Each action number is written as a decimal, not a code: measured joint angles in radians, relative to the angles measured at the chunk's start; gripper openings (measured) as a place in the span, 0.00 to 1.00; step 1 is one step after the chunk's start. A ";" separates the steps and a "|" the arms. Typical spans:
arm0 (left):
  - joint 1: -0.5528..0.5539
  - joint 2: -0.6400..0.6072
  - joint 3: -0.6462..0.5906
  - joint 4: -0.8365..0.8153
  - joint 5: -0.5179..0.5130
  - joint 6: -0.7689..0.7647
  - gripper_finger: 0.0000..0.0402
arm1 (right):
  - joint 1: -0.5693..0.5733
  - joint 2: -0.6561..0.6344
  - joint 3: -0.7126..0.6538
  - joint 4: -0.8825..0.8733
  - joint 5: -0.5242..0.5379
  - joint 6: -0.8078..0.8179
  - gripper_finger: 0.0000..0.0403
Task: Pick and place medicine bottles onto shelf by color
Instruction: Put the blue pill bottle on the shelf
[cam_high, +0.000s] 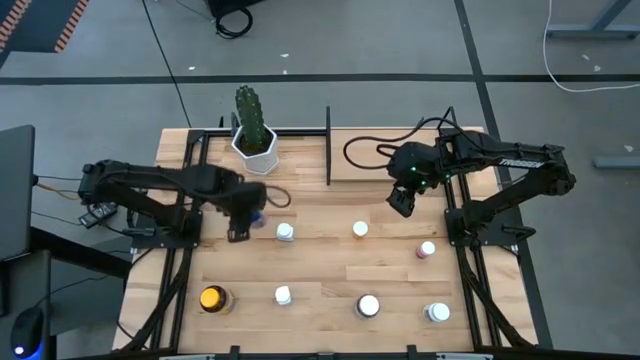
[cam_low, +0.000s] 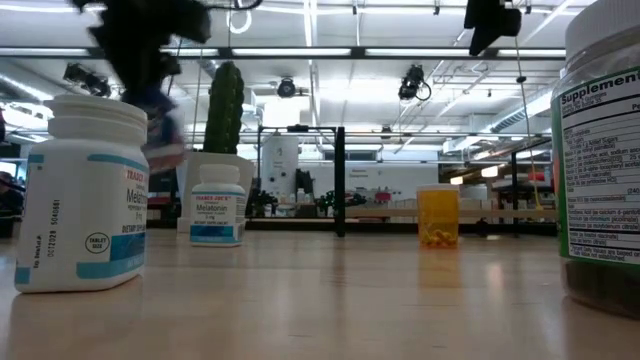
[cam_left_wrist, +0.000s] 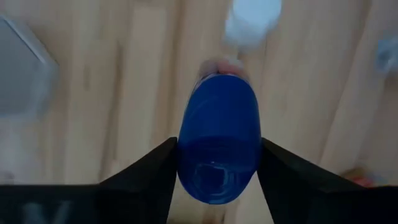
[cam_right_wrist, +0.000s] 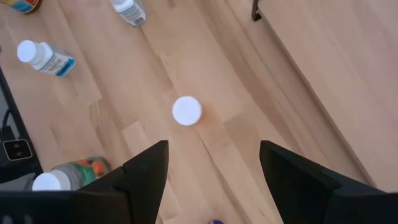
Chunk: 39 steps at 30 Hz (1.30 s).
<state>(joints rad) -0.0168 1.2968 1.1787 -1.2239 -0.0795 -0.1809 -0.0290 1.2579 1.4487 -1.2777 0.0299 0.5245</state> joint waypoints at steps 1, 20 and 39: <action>0.015 0.010 0.037 -0.001 -0.002 0.011 0.48 | -0.003 -0.001 0.000 -0.004 0.000 0.000 0.64; 0.151 0.550 0.776 -0.026 -0.021 0.229 0.48 | -0.003 -0.188 0.001 -0.126 0.000 0.122 0.64; 0.150 0.938 0.976 -0.020 0.005 0.306 0.51 | -0.003 -0.256 0.001 -0.175 0.003 0.062 0.64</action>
<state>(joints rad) 0.1337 2.2345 2.1551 -1.2435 -0.0741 0.1252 -0.0315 1.0014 1.4498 -1.4528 0.0334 0.5865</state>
